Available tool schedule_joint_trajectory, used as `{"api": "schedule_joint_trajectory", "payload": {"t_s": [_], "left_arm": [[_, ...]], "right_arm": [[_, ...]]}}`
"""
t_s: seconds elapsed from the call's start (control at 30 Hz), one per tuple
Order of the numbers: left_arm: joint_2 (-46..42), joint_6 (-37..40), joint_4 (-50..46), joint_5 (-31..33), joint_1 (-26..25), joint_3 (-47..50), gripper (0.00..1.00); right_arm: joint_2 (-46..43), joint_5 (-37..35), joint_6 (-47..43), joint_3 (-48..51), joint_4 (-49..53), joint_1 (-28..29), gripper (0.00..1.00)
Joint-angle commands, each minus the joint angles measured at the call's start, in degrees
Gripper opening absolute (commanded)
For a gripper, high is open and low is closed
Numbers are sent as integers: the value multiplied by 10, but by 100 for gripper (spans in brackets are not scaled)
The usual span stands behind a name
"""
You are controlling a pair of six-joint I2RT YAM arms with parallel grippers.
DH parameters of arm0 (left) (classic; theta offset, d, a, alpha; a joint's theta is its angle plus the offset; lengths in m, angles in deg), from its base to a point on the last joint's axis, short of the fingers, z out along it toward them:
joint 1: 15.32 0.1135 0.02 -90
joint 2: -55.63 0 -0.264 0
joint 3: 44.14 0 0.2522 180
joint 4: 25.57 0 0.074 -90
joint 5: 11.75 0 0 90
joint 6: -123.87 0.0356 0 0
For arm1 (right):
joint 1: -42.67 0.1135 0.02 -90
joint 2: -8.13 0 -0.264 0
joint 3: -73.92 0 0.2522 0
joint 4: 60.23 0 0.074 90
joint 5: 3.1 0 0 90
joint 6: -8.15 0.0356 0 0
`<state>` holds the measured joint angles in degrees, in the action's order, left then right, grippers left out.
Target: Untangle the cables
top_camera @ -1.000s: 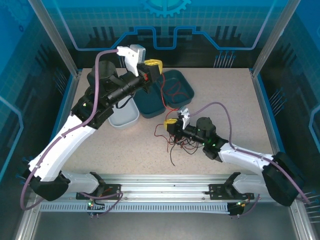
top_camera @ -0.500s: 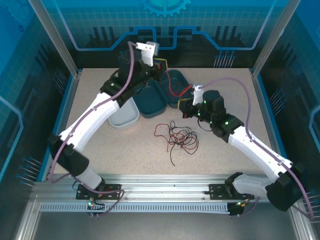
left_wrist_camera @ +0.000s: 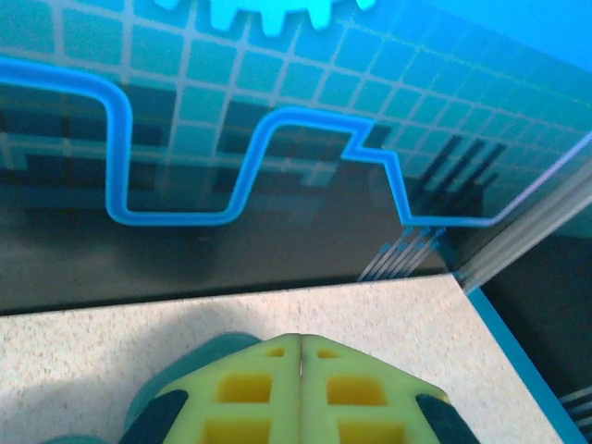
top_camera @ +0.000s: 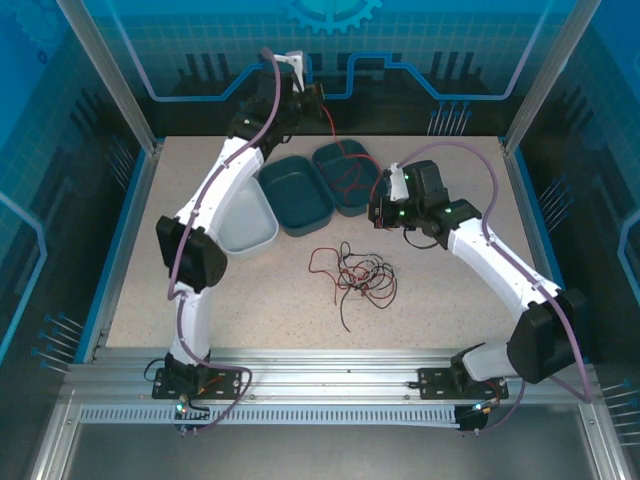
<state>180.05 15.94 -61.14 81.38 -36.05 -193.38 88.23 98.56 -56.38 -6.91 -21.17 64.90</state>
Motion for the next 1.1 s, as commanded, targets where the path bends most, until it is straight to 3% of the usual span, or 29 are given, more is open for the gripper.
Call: {"api": "schedule_joint_trajectory", "payload": {"t_s": [0.0, 0.27, 0.73, 0.87, 0.97, 1.07], "left_arm": [[49, -1, -62, -3, 0, -60, 0], [70, 22, -5, -16, -4, -1, 0], [198, 7, 29, -71, -7, -27, 2], [234, 2, 32, -81, -8, -51, 4], [243, 6, 34, -78, -8, -56, 19], [243, 9, 36, -84, -8, -58, 22]], "right_arm": [[23, 21, -8, -45, 13, -15, 0], [196, 3, 1, -187, 6, -31, 0], [423, -27, -26, -387, 59, -48, 0], [458, -28, -38, -421, 84, -54, 8], [477, -36, -48, -442, 107, -57, 16], [486, -45, -56, -454, 124, -57, 21]]}}
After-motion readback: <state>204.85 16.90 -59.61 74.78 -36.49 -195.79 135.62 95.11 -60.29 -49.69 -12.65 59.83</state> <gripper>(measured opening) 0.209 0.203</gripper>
